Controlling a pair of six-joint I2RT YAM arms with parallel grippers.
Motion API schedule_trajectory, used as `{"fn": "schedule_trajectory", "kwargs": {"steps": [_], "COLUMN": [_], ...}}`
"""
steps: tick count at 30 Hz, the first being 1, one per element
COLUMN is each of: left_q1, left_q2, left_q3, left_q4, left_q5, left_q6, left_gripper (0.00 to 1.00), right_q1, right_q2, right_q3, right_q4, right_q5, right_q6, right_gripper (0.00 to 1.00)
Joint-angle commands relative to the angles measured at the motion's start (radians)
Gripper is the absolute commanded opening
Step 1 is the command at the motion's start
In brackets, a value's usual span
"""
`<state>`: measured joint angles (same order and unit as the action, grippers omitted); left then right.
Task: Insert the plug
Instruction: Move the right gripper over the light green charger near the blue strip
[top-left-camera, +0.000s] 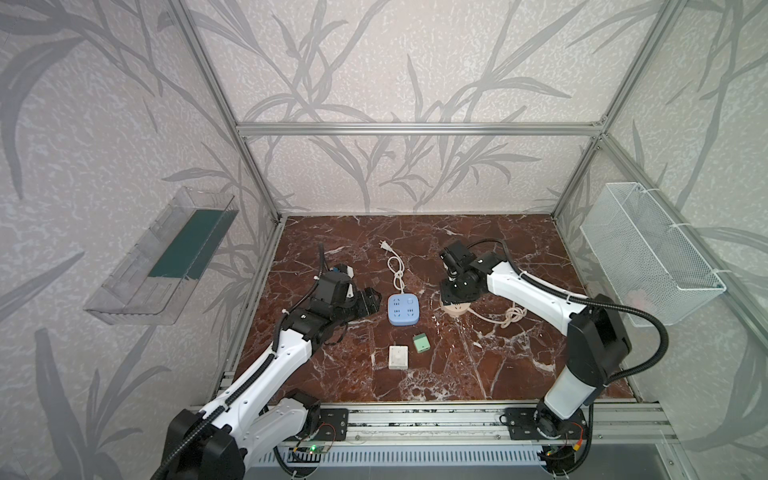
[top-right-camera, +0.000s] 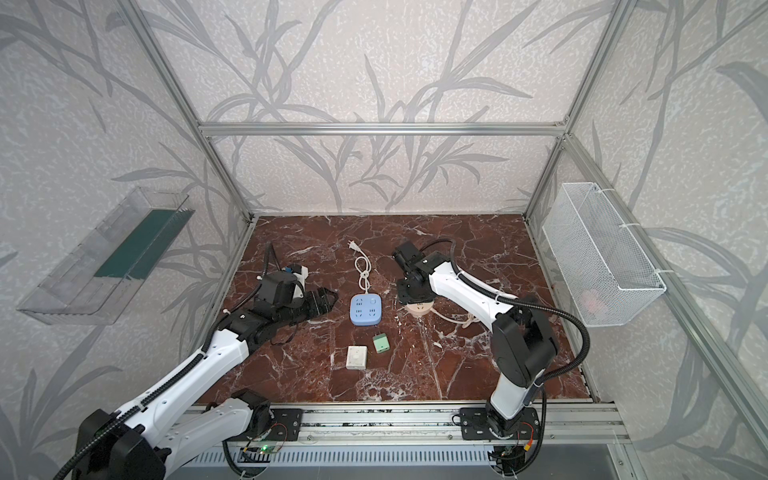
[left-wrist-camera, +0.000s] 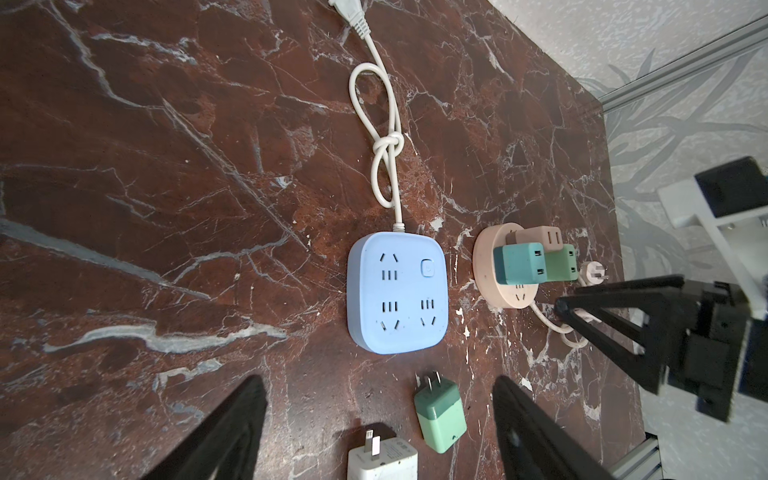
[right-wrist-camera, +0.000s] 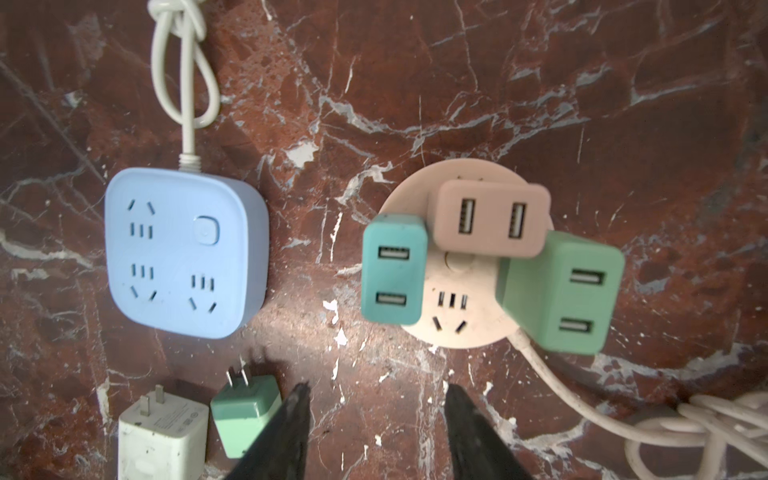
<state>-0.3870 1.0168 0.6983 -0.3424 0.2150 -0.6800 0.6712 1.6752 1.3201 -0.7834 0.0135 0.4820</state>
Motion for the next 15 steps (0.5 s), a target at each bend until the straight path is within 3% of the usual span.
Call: {"fn": "schedule_trajectory", "kwargs": {"steps": [1, 3, 8, 15], "left_q1": [-0.004, -0.005, -0.007, -0.007], "left_q2": [0.002, 0.002, -0.004, -0.015], "left_q3": [-0.014, -0.034, -0.097, -0.124], "left_q4": [-0.031, -0.015, 0.051, 0.056], "left_q5": [0.021, 0.043, 0.103, 0.139], "left_q6": [0.013, 0.001, -0.031, -0.044], "left_gripper": [0.82, 0.80, 0.76, 0.76], "right_q1": [0.072, 0.127, 0.242, 0.303], "right_q2": [-0.081, -0.106, -0.127, -0.113], "right_q3": [-0.067, -0.109, -0.154, -0.228], "right_q4": [0.024, 0.061, 0.075, 0.141], "right_q5": [0.017, 0.020, 0.053, 0.037], "right_q6": [0.016, 0.028, 0.051, 0.097], "right_gripper": [0.53, 0.53, 0.66, 0.68]}}
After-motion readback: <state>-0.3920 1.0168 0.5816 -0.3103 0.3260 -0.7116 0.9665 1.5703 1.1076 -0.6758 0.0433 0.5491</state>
